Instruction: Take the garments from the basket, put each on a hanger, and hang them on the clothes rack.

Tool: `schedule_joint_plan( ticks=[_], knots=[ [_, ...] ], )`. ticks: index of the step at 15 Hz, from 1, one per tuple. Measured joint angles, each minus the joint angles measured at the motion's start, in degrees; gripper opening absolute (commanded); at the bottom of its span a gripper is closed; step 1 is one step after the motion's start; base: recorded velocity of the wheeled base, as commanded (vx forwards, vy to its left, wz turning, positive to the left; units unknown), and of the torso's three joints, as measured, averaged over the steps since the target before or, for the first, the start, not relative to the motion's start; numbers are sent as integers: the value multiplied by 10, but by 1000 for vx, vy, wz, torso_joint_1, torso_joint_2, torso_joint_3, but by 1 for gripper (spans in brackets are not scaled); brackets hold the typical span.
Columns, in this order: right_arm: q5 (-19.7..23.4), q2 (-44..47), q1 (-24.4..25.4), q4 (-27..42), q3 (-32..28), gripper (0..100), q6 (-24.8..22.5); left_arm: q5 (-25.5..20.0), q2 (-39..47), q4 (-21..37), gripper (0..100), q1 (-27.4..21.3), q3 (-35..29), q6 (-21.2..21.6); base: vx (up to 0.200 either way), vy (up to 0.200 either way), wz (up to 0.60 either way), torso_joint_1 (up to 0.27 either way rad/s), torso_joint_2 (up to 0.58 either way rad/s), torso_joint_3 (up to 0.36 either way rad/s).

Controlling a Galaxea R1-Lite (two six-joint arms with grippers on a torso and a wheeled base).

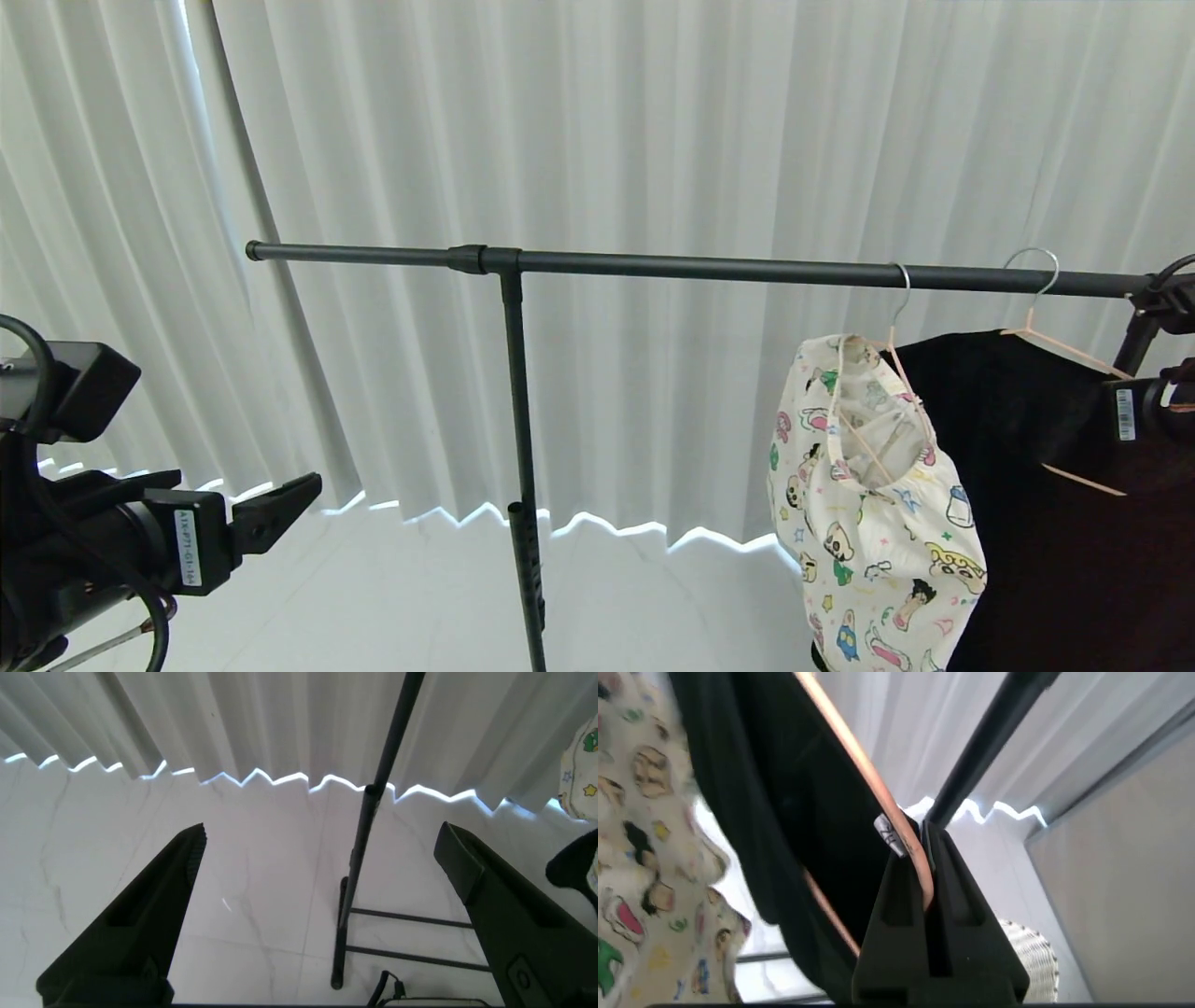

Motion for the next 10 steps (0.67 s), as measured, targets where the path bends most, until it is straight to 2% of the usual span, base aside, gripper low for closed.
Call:
schedule_joint_plan(
  ticks=[4,5,10],
  knots=[
    [-2,0,5,0,20,0,0,0,-2,0,100,0,7,0,0,0,0,0,0,0],
    [-2,-1,7,0,21,100,0,0,-3,0,100,0,7,0,0,0,0,0,0,0],
    [0,-36,12,3,32,100,2,1,-7,0,100,0,14,0,0,0,0,0,0,0]
  ],
)
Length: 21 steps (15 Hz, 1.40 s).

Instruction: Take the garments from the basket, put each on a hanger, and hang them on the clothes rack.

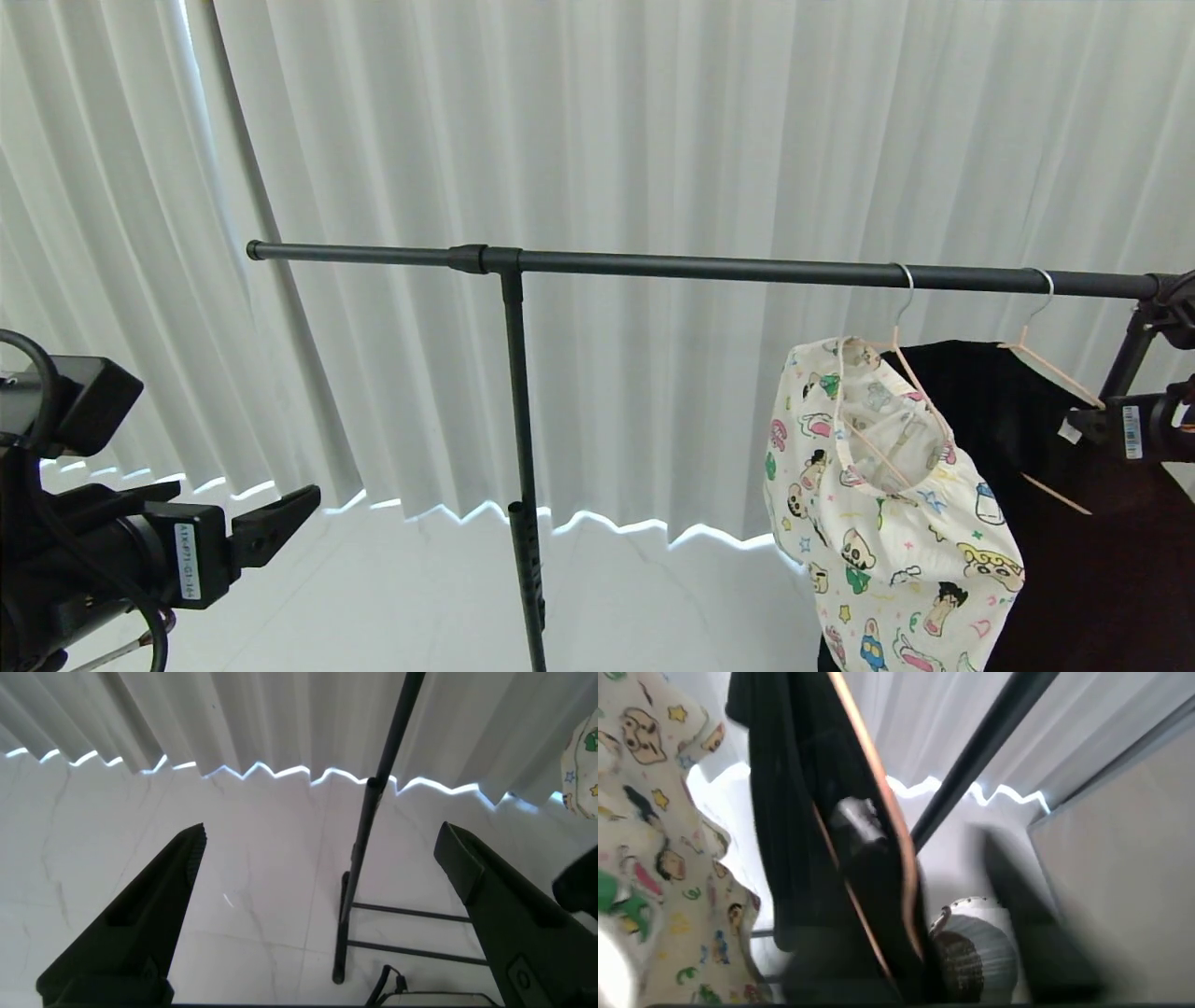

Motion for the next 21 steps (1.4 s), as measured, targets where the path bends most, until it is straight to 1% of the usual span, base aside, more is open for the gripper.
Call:
schedule_joint_plan(
  ticks=[2,4,5,6,7,8,9,10,13,21],
  knots=[
    [3,-36,0,9,5,100,2,1,-6,0,100,1,2,0,0,0,0,0,0,0],
    [21,-84,0,29,7,100,2,2,-12,0,100,3,4,1,0,0,0,0,0,0],
    [28,-111,0,44,5,100,-7,2,-14,0,100,5,5,1,0,0,0,0,0,0],
    [31,-135,0,62,1,100,-23,2,-15,0,100,6,6,4,0,0,0,0,0,0],
    [31,-161,-2,89,-2,100,-51,3,-16,0,100,6,6,8,0,0,0,0,0,0],
    [30,-183,-8,105,-3,100,-86,3,-17,0,100,6,6,11,-200,0,0,7,2,7],
    [30,-198,-14,109,-3,100,-106,4,-17,0,100,6,7,11,-200,0,0,2,2,2],
    [30,-210,-17,110,-3,100,-112,8,-17,0,100,6,7,11,-200,0,0,17,2,2],
    [29,-226,-20,109,-3,100,-112,15,-18,0,100,7,7,11,-200,0,0,6,6,2],
    [28,-233,-21,109,-2,100,-113,15,-20,0,100,11,8,10,-200,0,0,1,2,1]
  ],
)
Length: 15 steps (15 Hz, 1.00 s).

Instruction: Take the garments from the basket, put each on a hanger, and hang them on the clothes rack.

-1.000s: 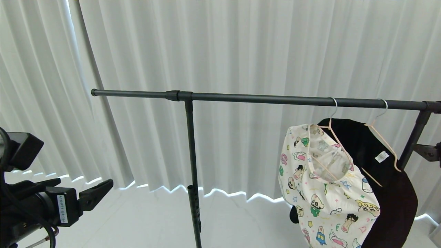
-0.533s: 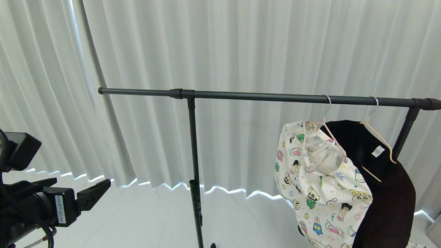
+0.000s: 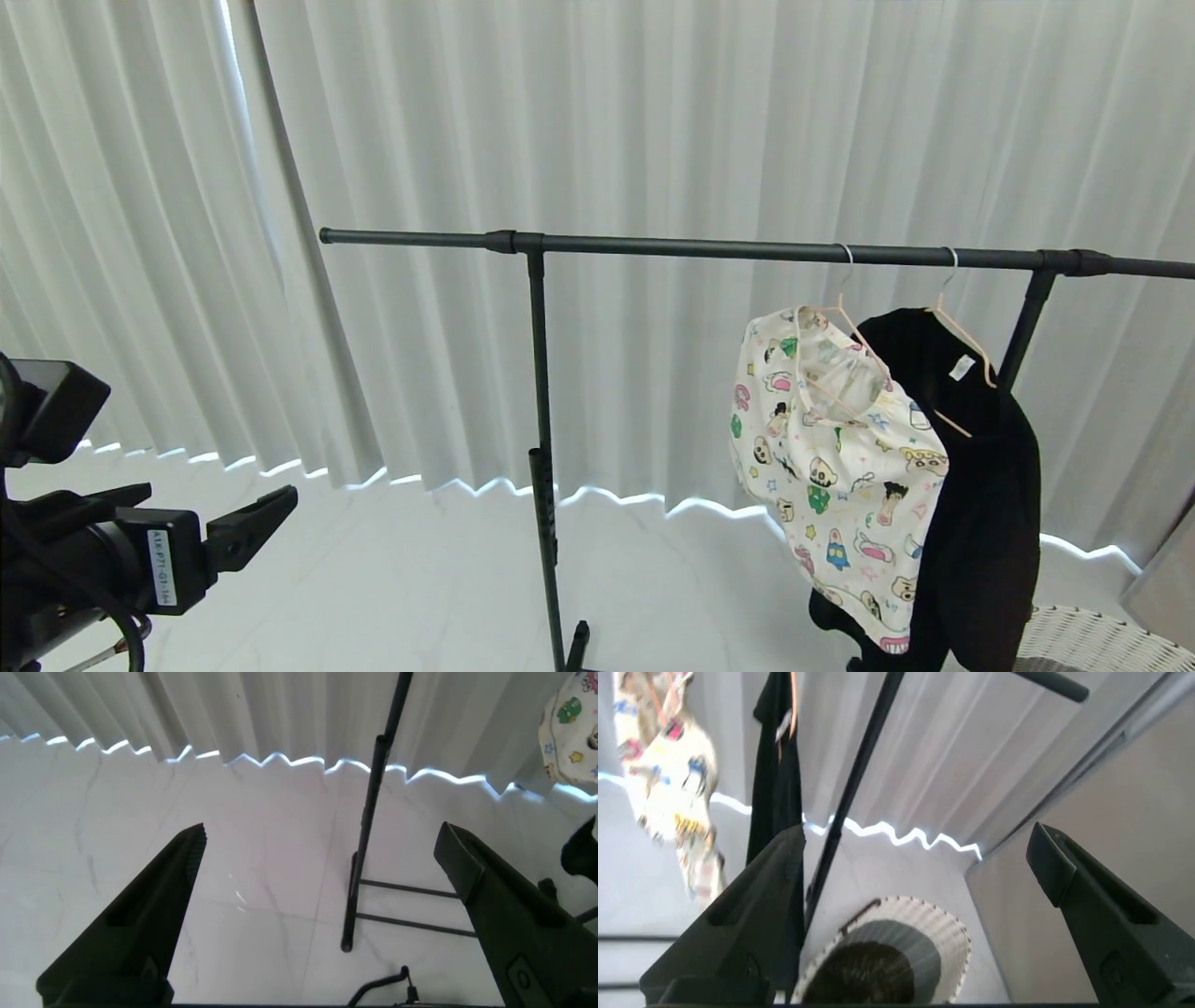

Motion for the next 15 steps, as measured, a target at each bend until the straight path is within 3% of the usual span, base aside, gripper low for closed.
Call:
schedule_joint_plan(
  ticks=[3,8,12,15],
  knots=[
    [0,0,0,0,0,100,0,0,-1,0,100,3,3,0,-200,0,0,4,2,5],
    [0,-2,0,-1,1,100,0,2,-19,-1,100,12,21,0,0,0,0,0,0,0],
    [0,-11,0,-6,9,100,0,58,-55,0,100,41,59,2,0,0,0,0,0,0],
    [-1,-22,0,-27,28,100,-3,76,-86,0,100,47,70,9,0,0,0,0,0,0]
  ],
)
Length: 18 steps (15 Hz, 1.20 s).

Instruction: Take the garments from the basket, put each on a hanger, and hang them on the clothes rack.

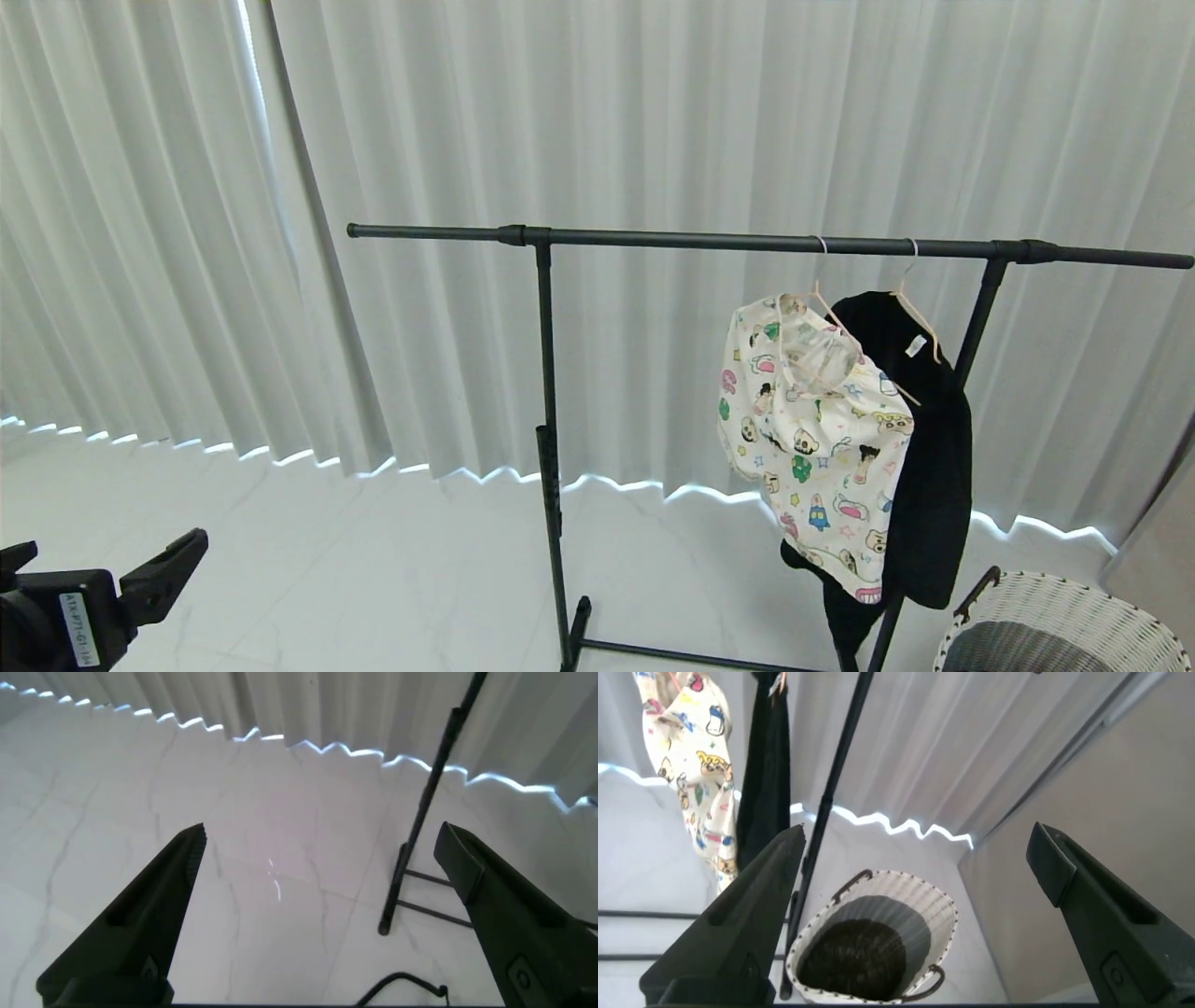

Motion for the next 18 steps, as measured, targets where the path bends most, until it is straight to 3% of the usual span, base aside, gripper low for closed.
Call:
schedule_joint_plan(
  ticks=[3,6,11,18],
  knots=[
    [-4,-10,0,-5,7,100,-6,13,-31,1,100,21,2,23,0,0,0,-62,155,86],
    [-4,-21,-1,-4,15,100,-5,15,-53,3,100,62,3,25,0,0,0,-199,461,250],
    [-4,-35,-7,-12,40,100,-1,15,-89,4,100,121,27,63,0,0,0,-208,496,281],
    [-4,-59,-9,-136,135,100,7,37,-214,8,100,128,131,106,0,0,0,-194,482,286]
  ],
)
